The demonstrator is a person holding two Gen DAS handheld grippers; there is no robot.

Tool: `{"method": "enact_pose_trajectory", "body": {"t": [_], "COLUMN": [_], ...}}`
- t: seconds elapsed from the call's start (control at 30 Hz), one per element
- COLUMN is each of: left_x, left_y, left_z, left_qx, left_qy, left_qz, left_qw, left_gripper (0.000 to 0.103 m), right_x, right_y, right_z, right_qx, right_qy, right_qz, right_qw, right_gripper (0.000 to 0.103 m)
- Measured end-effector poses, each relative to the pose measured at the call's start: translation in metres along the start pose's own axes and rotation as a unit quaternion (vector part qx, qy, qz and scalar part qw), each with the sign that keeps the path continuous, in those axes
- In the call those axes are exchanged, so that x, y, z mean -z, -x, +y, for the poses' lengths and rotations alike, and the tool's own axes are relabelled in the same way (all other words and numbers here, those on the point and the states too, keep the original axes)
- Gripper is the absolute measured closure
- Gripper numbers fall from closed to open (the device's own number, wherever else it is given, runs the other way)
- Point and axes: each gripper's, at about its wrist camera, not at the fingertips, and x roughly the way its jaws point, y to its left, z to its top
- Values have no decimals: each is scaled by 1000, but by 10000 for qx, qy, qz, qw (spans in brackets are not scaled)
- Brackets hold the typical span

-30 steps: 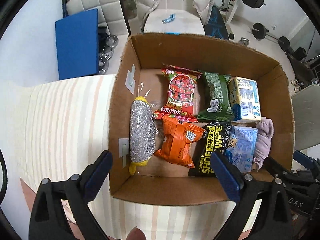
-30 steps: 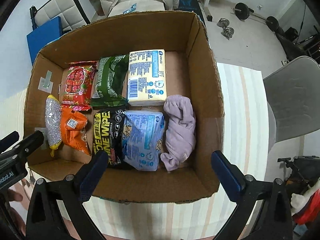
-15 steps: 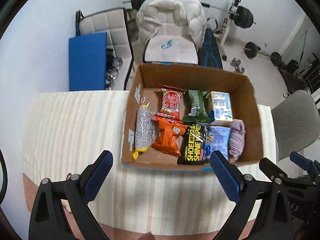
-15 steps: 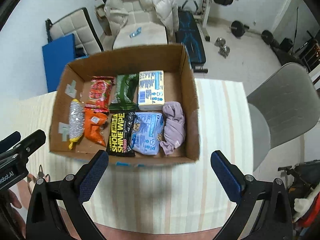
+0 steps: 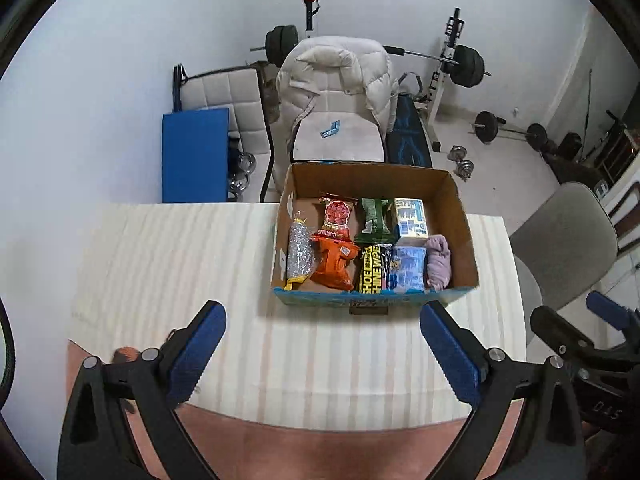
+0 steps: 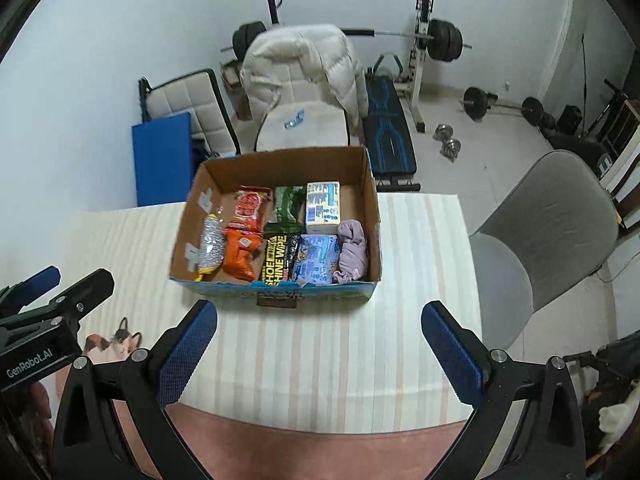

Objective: Organize soft objects

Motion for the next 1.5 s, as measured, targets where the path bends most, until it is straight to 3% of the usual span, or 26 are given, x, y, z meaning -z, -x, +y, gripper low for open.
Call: {"method": "enact_pose_trajectory", "body": {"t": [0.53,0.7,1.07,1.5], "left_x": [29,32,30,29], "left_y": [72,84,98,105], "left_z": [4,4,0,-1], "left_qx": [138,153,100,87], "left_qy": [80,82,57,62], "left_qz": [-225,-339,-560,-663], "left_qw": [9996,9993,9984,9977], "left_gripper": [3,3,3,3], "right_x": [46,50,36,31], "right_y": [118,128,150,153], "right_z": [5,6,7,10], "right_qx": [-166,-140,132,147], "right_qy": [107,172,199,239], "right_qz": [-469,-481,-989,-1078], "right_qw": [9987,9986,9948,9938], "right_gripper": [0,0,0,0]}}
